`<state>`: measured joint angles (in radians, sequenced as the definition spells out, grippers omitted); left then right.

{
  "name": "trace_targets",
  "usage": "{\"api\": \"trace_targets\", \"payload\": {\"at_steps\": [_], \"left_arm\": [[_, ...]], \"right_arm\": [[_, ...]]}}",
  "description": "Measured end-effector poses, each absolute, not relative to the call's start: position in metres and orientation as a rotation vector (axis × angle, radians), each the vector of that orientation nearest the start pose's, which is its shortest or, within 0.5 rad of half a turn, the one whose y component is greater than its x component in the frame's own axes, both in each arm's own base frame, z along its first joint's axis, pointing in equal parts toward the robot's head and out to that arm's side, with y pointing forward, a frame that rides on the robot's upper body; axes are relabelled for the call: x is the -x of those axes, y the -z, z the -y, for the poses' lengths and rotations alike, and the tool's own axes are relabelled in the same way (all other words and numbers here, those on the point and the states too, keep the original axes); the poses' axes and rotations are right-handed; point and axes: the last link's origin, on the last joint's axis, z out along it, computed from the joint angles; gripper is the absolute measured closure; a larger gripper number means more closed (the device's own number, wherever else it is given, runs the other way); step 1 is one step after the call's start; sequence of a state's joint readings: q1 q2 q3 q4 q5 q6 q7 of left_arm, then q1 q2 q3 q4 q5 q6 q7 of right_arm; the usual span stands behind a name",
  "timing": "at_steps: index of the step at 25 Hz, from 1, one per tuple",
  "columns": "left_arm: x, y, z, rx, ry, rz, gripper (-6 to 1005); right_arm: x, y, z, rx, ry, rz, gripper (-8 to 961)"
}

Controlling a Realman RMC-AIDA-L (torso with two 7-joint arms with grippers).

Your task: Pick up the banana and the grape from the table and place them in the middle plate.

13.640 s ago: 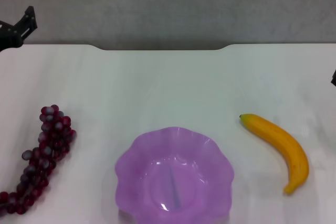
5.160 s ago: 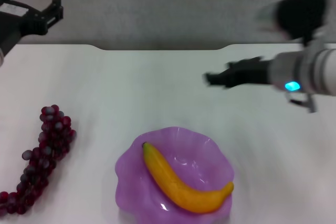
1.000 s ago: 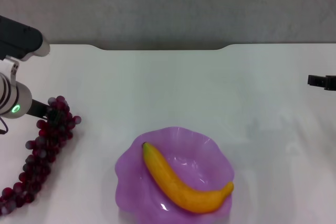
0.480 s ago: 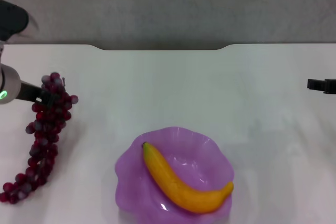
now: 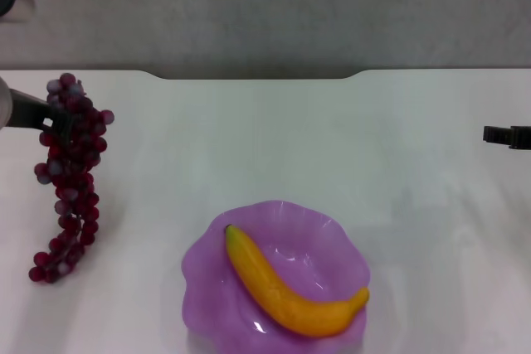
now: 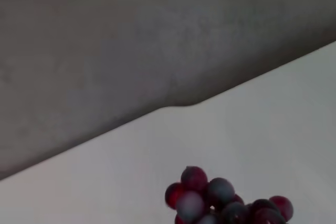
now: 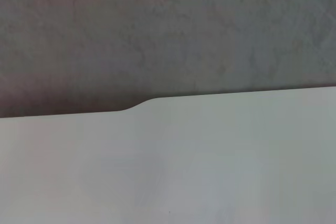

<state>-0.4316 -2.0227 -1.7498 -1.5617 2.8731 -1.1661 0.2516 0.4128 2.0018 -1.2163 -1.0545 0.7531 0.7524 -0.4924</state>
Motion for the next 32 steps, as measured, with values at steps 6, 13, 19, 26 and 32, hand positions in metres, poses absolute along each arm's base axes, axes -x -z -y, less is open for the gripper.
{"api": "trace_targets", "payload": {"at_steps": [6, 13, 19, 26, 32], "left_arm": [[0.201, -0.094, -0.392, 1.944, -0.182, 0.857, 787], [0.176, -0.109, -0.387, 1.939, -0.127, 0.775, 790], [0.151, -0.122, -0.373, 1.947, -0.102, 0.706, 789], [0.119, -0.120, -0.354, 2.061, 0.005, 0.620, 793], [0.103, -0.109, -0.337, 2.186, 0.061, 0.587, 796]], "right_arm": [[-0.303, -0.061, -0.403, 1.857, -0.166, -1.230, 256], [-0.303, -0.060, -0.402, 1.858, -0.164, -1.232, 256], [-0.302, -0.057, -0.405, 1.866, -0.160, -1.240, 256], [-0.307, -0.049, -0.407, 1.879, -0.105, -1.250, 256], [-0.303, -0.050, -0.408, 1.886, -0.116, -1.245, 256]]}}
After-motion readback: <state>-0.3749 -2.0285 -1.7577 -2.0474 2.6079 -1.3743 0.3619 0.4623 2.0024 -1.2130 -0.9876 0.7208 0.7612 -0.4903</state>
